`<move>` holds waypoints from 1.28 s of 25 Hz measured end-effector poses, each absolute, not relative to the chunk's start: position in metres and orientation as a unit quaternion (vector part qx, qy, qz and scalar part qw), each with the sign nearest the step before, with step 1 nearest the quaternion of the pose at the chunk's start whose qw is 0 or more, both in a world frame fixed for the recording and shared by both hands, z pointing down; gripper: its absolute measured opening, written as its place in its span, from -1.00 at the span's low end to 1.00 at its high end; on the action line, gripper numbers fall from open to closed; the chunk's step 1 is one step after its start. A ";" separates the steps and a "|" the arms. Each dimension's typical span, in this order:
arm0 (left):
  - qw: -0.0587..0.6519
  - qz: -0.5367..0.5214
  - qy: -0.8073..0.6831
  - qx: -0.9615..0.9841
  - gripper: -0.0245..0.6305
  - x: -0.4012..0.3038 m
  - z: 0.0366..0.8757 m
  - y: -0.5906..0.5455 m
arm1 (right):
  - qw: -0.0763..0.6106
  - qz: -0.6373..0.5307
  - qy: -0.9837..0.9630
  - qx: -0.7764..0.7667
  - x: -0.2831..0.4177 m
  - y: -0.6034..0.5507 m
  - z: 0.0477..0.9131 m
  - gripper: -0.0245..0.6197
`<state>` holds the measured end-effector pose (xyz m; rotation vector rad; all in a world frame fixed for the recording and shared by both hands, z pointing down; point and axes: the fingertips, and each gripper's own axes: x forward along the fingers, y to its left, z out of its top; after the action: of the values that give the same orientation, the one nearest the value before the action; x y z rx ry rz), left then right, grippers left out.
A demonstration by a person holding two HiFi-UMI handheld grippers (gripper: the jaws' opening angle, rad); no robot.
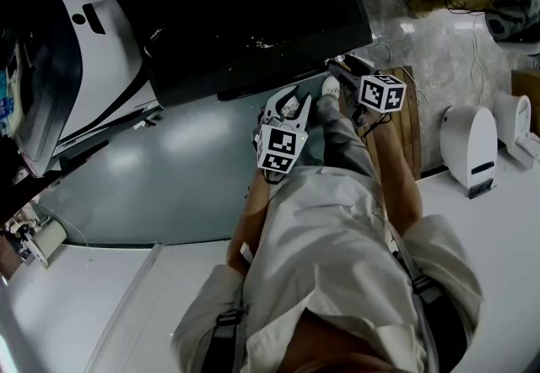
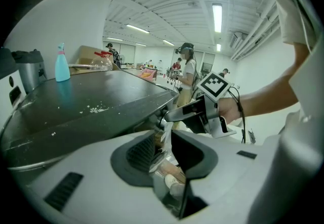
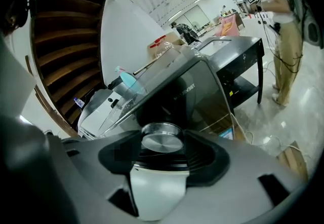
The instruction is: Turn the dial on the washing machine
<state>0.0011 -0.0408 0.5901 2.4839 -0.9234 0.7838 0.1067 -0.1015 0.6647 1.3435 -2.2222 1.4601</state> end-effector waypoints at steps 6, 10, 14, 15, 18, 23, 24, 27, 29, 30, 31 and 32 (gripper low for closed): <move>0.187 0.279 -0.326 0.884 -0.60 0.003 0.590 -0.041 | 0.055 0.510 -0.740 0.434 0.109 -0.102 0.665 -0.11; 0.187 0.280 -0.326 0.883 -0.60 0.003 0.591 -0.042 | 0.034 0.528 -0.736 0.422 0.109 -0.102 0.666 -0.11; 0.189 0.282 -0.324 0.883 -0.60 0.004 0.592 -0.041 | 0.013 0.541 -0.734 0.410 0.109 -0.102 0.667 -0.11; 0.189 0.282 -0.324 0.883 -0.60 0.004 0.593 -0.041 | 0.009 0.545 -0.733 0.407 0.109 -0.102 0.667 -0.11; 0.189 0.281 -0.324 0.884 -0.60 0.005 0.593 -0.042 | -0.004 0.558 -0.727 0.400 0.109 -0.102 0.668 -0.11; 0.192 0.284 -0.323 0.882 -0.60 0.006 0.593 -0.041 | -0.033 0.580 -0.718 0.384 0.111 -0.102 0.668 -0.11; 0.192 0.284 -0.323 0.882 -0.60 0.005 0.593 -0.041 | -0.035 0.580 -0.717 0.384 0.111 -0.103 0.668 -0.11; 0.192 0.283 -0.323 0.882 -0.60 0.005 0.594 -0.042 | -0.029 0.576 -0.719 0.388 0.109 -0.104 0.669 -0.09; 0.191 0.283 -0.322 0.883 -0.60 0.005 0.594 -0.042 | -0.015 0.570 -0.722 0.392 0.105 -0.103 0.670 -0.08; 0.190 0.282 -0.322 0.883 -0.60 0.005 0.594 -0.042 | -0.007 0.566 -0.725 0.393 0.104 -0.103 0.670 -0.06; 0.190 0.282 -0.322 0.884 -0.60 0.005 0.593 -0.043 | -0.002 0.562 -0.727 0.394 0.102 -0.102 0.670 -0.01; 0.190 0.282 -0.322 0.884 -0.60 0.005 0.593 -0.043 | 0.002 0.559 -0.730 0.394 0.100 -0.102 0.670 0.04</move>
<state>0.0052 -0.0428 0.5934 2.4844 -0.9048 0.7925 0.1002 -0.1020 0.6701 1.2364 -2.2890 1.7527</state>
